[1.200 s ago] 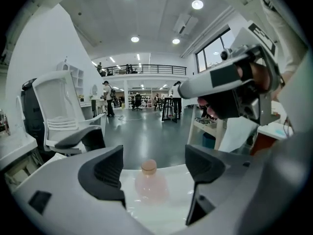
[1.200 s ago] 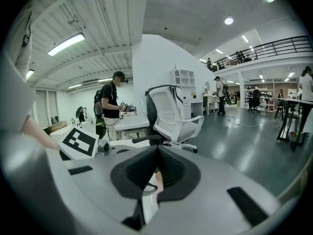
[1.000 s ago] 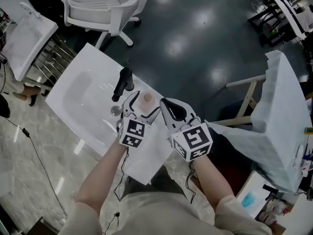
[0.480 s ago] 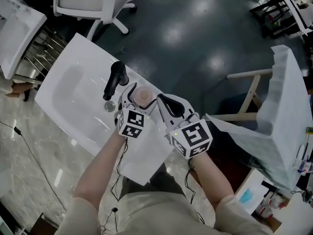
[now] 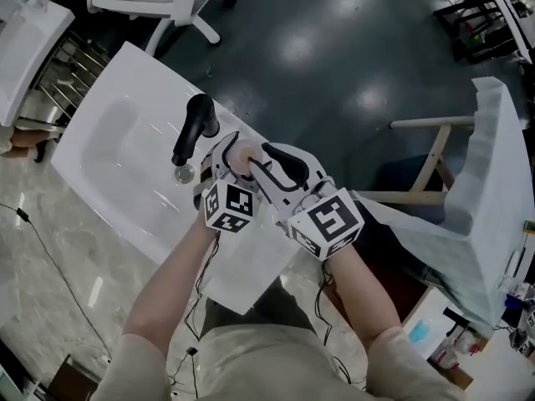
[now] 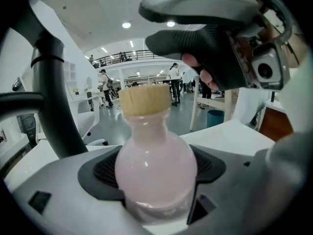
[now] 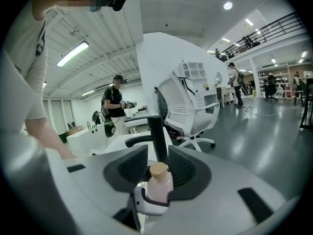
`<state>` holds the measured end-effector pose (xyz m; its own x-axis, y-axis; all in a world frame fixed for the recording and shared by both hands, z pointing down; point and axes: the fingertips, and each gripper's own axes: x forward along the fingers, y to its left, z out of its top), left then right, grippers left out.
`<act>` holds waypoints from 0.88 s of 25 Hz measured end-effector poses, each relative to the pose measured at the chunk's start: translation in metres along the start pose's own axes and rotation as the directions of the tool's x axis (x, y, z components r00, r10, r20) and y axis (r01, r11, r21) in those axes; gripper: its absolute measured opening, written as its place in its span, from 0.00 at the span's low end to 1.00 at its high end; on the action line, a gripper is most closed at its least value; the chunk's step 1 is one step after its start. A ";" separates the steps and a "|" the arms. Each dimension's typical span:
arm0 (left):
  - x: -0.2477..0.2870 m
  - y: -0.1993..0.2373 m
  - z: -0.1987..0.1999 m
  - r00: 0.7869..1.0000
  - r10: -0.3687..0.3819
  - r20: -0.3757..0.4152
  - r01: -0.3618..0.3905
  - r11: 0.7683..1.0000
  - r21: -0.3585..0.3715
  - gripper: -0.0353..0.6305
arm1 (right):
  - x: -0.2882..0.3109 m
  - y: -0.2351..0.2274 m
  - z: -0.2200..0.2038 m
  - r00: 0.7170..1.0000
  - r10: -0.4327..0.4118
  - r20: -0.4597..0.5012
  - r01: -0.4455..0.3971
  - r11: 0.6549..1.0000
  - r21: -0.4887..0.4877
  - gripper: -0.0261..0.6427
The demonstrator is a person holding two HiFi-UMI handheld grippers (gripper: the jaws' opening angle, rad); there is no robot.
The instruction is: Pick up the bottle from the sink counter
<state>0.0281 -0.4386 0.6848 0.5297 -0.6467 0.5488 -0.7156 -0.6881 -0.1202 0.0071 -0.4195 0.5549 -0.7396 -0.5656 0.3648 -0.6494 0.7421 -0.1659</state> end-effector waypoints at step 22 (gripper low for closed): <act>-0.008 -0.017 -0.007 0.985 -0.173 0.003 0.172 0.980 0.103 0.64 | 0.039 0.012 -0.063 0.994 0.075 -0.085 -0.085 0.989 -0.123 0.22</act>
<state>0.0329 -0.4190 0.6882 0.6466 -0.5190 0.5590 -0.5636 -0.8189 -0.1085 -0.0179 -0.4098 0.6251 -0.7686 -0.4756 0.4279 -0.5571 0.8264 -0.0822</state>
